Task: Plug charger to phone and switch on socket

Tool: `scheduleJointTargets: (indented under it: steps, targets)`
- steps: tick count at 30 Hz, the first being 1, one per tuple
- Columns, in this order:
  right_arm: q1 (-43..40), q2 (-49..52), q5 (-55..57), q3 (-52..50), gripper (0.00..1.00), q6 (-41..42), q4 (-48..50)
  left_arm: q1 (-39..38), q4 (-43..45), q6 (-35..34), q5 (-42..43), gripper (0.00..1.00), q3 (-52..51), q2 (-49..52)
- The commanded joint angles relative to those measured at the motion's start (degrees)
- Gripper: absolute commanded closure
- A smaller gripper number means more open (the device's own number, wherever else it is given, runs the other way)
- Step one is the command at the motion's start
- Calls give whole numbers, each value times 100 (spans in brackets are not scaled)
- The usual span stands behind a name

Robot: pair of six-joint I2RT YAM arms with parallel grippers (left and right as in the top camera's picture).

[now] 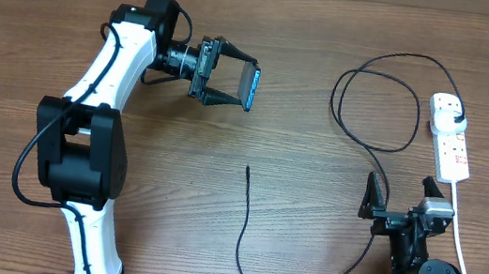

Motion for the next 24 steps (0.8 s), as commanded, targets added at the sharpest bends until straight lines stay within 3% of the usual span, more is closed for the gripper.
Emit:
scheduleJointTargets:
  steps: [1,15,24]
  targets:
    - [33,-42,48,-61,0,-9,22,22,-17,122,101,96,201,13]
    - [33,-42,48,-61,0,-9,24,13,-22,461,-761,96,201,13]
    - [33,-42,48,-61,0,-9,24,13,-37,461,-892,96,201,13]
